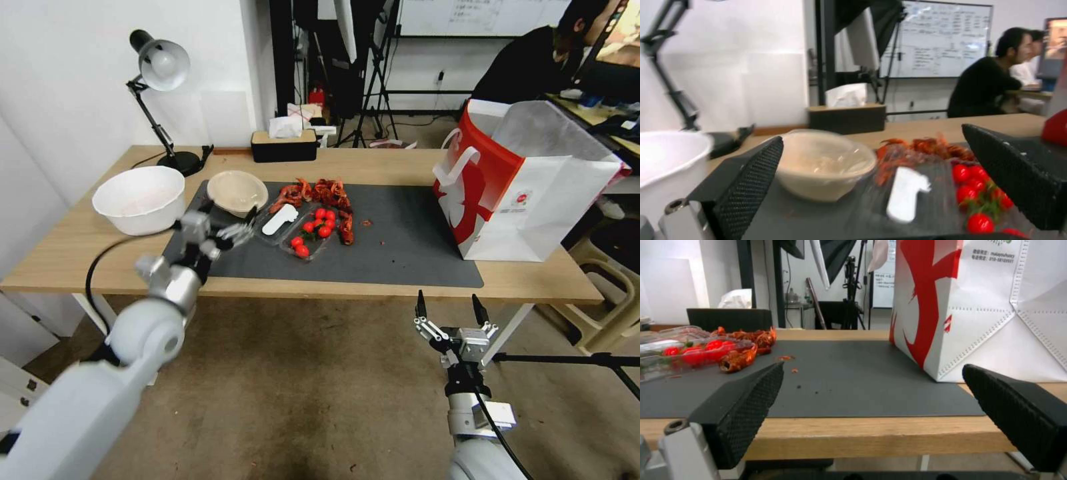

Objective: Pick up the trash from the table and place it into the takeout bag.

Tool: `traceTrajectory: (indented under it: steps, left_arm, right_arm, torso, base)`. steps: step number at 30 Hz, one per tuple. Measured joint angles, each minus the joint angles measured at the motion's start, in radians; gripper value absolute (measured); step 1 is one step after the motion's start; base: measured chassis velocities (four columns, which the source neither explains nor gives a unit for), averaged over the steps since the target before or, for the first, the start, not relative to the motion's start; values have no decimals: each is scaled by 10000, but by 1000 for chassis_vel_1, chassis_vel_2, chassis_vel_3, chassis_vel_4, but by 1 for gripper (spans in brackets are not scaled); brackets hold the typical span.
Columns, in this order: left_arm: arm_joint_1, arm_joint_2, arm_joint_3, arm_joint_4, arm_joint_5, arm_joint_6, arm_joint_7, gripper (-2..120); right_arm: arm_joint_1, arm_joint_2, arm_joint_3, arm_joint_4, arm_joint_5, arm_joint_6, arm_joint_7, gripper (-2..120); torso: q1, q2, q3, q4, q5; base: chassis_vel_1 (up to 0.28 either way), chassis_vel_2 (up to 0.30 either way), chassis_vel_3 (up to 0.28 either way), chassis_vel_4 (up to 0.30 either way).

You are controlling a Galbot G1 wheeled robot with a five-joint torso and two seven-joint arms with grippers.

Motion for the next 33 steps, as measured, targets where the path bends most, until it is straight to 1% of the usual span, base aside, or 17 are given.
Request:
traceTrajectory:
  steps: [1,2,5,6,9,10,13,14,16,17,18,20,25,33]
  left_arm:
    - [378,-209,-254,-141,246,-52,-6,100]
    - [378,-209,-254,-141,246,-52,-6,100]
    - [1560,-707,-806,-388,987,-376,-10,100]
    - [1560,-707,-806,-388,987,-376,-10,100]
    - [2439,-1054,-1147,-482,1633,-747,-10,100]
    - [2439,-1054,-1147,-482,1633,-747,-10,100]
    - [3194,-1445,-1338,-431,2185,-1295,-6,100]
    - [3194,-1445,-1338,-431,2185,-1295,-6,100]
    - [3404,-1592,-1384,-247,2498,-1658,3,100]
    - [3404,-1592,-1384,-247,2498,-1658,3,100]
    - [3504,-1669,-1427,-124,2641,-1858,11,100]
    - [3596,-1739,-1467,-27,2714,-2016,23,100]
    - [3674,-1806,-1478,123,2762,-2194,54,100]
    - [3607,-1800,-1386,222,2763,-2239,75,100]
  right_arm:
    - [12,-6,-3,-6,0,2,6,100]
    - [12,-6,-3,-6,0,2,6,100]
    - [49,-25,-34,-7,0,3,14,100]
    - [49,-25,-34,-7,0,3,14,100]
    - [76,-32,-54,-7,0,3,23,100]
    - [76,-32,-54,-7,0,3,23,100]
    - [83,-32,-74,-7,0,-3,42,100]
    - [83,-32,-74,-7,0,-3,42,100]
    - [88,-32,-81,-9,0,-7,49,100]
    - [88,-32,-81,-9,0,-7,49,100]
    - [101,-32,-87,-18,0,-11,53,100]
    - [117,-29,-100,-22,0,-18,58,100]
    - [124,-25,-120,-26,-1,-28,62,100]
    - [117,-19,-125,-30,-6,-32,68,100]
  torso:
    - [0,0,0,-2,3]
    - [0,0,0,-2,3]
    - [0,0,0,2,2]
    - [0,0,0,2,2]
    - [-1,0,0,2,1]
    - [-1,0,0,2,1]
    - [-1,0,0,1,3]
    - [-1,0,0,1,3]
    - [-1,0,0,0,0]
    - [-1,0,0,0,0]
    - [0,0,1,0,2]
    - [1,0,2,0,1]
    - [1,0,1,0,2]
    - [2,0,1,0,2]
  base:
    - [0,0,0,0]
    - [0,0,0,0]
    - [0,0,0,0]
    - [0,0,0,0]
    - [0,0,0,0]
    - [0,0,0,0]
    - [0,0,0,0]
    - [0,0,0,0]
    - [0,0,0,0]
    - [0,0,0,0]
    - [0,0,0,0]
    - [0,0,0,0]
    - [0,0,0,0]
    - [0,0,0,0]
